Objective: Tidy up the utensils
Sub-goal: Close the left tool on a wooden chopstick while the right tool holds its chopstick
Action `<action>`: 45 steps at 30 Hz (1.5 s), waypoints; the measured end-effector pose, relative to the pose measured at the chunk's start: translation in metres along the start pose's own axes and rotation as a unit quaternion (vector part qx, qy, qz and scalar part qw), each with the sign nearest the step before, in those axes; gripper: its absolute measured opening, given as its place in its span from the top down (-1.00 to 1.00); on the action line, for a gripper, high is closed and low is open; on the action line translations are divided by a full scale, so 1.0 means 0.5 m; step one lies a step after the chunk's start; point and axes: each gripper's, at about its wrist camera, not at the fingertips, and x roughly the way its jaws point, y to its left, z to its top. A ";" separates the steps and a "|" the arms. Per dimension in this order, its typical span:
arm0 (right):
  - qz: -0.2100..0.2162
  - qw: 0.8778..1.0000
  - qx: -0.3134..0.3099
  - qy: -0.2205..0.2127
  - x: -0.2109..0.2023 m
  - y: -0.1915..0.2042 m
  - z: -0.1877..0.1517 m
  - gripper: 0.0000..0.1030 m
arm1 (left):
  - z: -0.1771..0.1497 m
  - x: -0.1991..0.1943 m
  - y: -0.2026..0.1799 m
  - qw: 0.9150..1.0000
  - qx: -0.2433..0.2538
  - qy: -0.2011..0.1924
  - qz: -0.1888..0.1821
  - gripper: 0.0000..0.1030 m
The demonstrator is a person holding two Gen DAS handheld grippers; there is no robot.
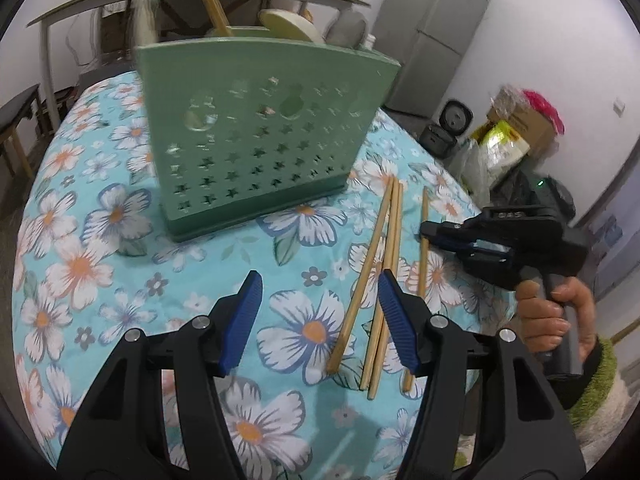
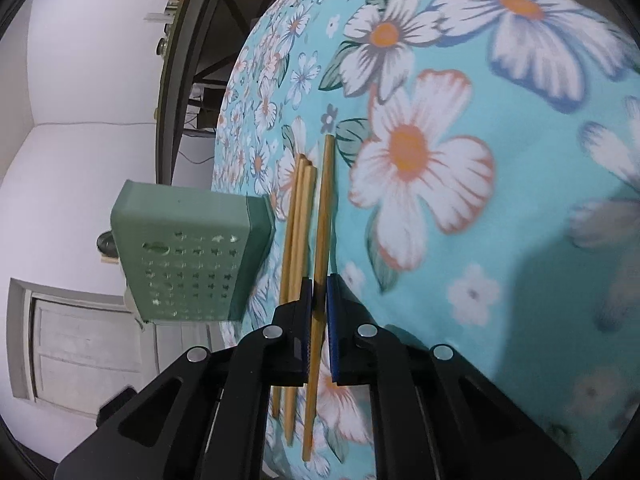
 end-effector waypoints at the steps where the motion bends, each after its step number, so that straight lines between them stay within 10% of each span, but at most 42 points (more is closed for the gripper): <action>1: -0.001 1.000 -0.001 0.001 -0.005 -0.003 -0.003 0.86 | 0.004 0.017 -0.007 1.000 0.013 0.013 0.002 -0.08; 23: -0.008 1.000 -0.008 0.002 -0.007 -0.016 -0.010 0.86 | 0.016 0.155 -0.052 0.993 0.066 0.098 -0.003 0.89; 41: -0.025 0.999 -0.023 0.033 -0.008 0.005 -0.042 0.86 | -0.070 0.012 0.049 0.990 0.007 0.137 0.033 0.85; 45: -0.038 0.998 -0.031 0.036 -0.006 0.013 -0.042 0.83 | -0.054 0.012 0.052 0.992 0.003 0.122 0.029 0.51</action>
